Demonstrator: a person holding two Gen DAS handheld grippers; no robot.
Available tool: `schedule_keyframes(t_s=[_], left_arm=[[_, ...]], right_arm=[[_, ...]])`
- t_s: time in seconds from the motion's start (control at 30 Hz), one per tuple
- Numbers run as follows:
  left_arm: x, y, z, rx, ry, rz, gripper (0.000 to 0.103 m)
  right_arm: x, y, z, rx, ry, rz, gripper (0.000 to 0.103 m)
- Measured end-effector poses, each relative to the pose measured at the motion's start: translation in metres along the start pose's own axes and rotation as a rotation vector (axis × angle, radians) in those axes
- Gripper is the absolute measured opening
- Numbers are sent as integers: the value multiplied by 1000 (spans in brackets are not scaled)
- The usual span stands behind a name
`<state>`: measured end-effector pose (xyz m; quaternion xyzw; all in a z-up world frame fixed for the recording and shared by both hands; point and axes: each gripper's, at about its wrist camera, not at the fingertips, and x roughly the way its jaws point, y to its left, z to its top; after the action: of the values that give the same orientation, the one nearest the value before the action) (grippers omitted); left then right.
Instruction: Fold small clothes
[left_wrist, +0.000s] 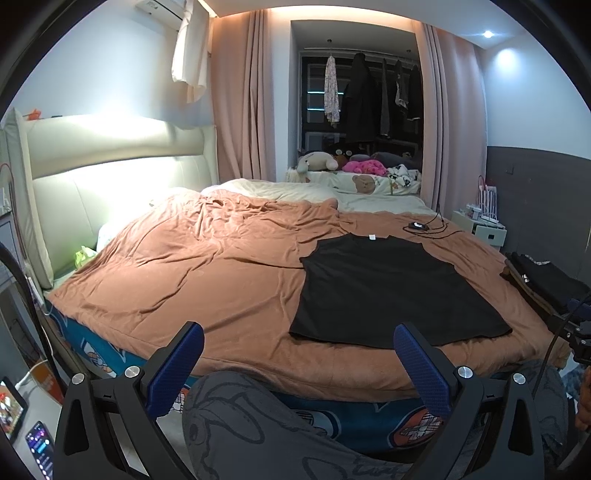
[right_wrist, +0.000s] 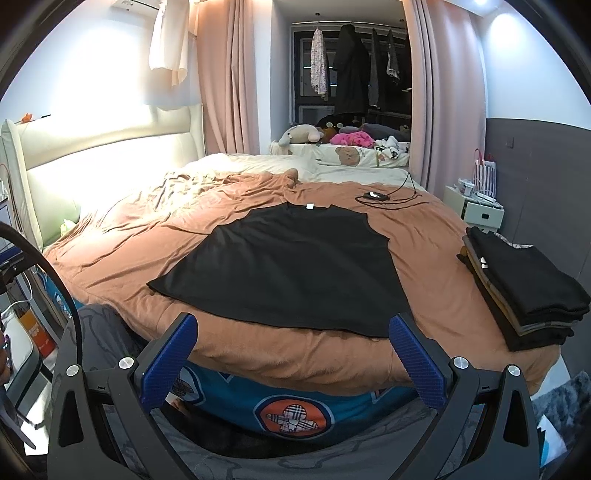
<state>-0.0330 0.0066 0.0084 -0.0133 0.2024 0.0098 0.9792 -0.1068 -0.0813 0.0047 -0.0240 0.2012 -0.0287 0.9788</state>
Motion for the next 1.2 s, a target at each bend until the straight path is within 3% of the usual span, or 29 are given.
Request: schedule_keyframes(t_s=[0.9, 1.2], left_arm=[[-15, 1, 16, 1, -32, 19, 103], [23, -10, 37, 5, 10, 18, 103]], right_arm=[[-19, -13, 12, 45, -30, -8, 103], [11, -32, 21, 66, -23, -4, 103]])
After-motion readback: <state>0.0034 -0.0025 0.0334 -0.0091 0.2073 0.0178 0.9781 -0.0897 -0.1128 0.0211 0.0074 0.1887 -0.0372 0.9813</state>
